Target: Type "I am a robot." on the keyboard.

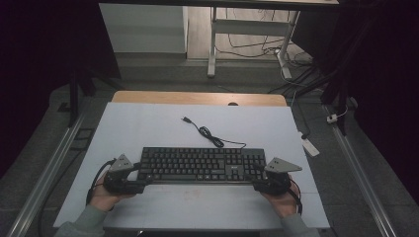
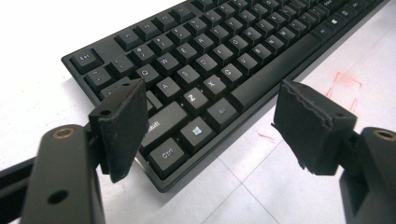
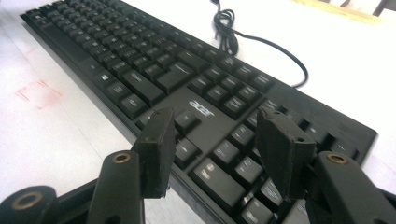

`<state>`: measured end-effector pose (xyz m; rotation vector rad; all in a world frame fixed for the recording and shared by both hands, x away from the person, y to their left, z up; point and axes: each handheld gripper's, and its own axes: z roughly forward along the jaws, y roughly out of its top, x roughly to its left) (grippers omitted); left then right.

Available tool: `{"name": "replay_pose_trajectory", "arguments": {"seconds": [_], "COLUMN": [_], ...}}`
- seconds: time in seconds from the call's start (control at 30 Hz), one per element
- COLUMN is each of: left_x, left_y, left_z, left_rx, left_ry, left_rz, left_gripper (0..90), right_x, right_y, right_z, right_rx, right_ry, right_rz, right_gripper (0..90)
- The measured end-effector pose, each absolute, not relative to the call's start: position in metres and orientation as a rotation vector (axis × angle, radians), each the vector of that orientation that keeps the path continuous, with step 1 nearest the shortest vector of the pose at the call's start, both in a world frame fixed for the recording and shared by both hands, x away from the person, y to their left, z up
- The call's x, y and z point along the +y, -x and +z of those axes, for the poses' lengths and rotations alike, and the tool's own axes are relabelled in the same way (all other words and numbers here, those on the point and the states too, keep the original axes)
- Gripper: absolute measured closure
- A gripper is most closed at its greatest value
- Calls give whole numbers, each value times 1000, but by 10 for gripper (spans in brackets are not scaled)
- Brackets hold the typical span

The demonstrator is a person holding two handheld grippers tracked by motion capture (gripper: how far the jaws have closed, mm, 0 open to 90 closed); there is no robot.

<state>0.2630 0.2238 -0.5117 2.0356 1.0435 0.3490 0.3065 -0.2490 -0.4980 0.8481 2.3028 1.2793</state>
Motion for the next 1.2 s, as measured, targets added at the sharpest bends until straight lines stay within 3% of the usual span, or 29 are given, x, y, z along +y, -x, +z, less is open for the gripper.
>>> {"name": "replay_pose_trajectory", "arguments": {"seconds": [0.5, 0.8, 1.07, 1.2], "left_x": [224, 226, 227, 227], "left_y": [-264, -263, -263, -262], "left_z": [-511, -510, -509, -509], "left_rx": [1058, 1061, 1061, 1059], "left_ry": [-2016, -1995, -1985, -1979], "left_rz": [347, 354, 355, 349], "left_gripper": [293, 369, 466, 559], "right_x": [-220, -202, -183, -167], "right_y": [-313, -316, -320, -324], "right_z": [-495, -494, -491, -490], "right_rx": [2337, 2360, 2375, 2392], "right_ry": [-802, -780, -745, -719], "right_rz": [1313, 1322, 1345, 1348], "right_gripper": [484, 508, 581, 677]}}
